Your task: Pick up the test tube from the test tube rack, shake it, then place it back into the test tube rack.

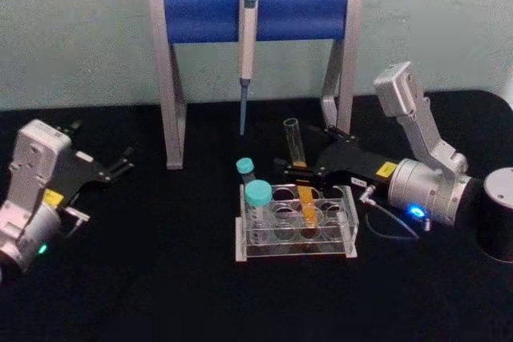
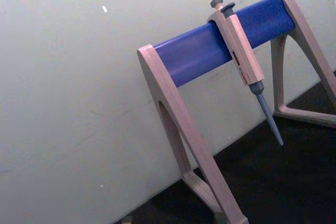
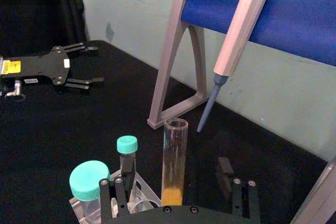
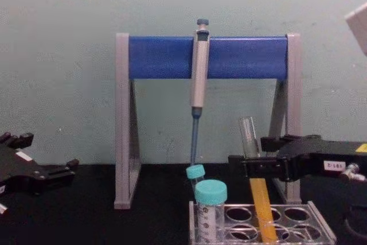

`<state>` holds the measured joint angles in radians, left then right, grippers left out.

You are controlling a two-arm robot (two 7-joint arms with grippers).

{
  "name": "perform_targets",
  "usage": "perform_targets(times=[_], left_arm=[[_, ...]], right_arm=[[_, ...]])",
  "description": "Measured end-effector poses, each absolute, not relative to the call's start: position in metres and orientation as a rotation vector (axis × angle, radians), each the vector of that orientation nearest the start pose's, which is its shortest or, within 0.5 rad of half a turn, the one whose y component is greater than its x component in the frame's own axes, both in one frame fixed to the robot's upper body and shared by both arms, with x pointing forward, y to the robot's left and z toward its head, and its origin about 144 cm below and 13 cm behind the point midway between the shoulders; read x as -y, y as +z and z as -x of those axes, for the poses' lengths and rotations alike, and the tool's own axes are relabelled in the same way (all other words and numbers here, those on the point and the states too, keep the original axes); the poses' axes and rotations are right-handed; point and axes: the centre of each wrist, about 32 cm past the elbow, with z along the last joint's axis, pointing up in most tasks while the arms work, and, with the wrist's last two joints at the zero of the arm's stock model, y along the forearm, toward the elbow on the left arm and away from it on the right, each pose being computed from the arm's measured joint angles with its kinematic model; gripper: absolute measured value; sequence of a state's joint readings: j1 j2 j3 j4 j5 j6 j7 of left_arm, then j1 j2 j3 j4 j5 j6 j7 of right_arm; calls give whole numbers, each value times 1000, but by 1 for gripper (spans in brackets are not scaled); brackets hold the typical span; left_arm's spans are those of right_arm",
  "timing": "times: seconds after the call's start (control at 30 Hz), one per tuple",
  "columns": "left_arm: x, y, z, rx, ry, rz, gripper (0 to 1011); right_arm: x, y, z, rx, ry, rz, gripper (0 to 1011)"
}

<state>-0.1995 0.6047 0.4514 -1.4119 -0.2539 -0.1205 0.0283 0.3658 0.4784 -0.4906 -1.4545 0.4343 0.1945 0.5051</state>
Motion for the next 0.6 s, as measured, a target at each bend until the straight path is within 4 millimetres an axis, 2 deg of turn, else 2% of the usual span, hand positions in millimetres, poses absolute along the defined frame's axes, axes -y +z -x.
perform_targets(times=[0.4, 0.6], left_arm=[[-310, 1140, -489, 285, 1248, -304, 1001], [-310, 1140, -489, 285, 1248, -304, 1001]], right_arm=[[246, 1198, -531, -39, -709, 230, 997], [246, 1198, -531, -39, -709, 230, 861]])
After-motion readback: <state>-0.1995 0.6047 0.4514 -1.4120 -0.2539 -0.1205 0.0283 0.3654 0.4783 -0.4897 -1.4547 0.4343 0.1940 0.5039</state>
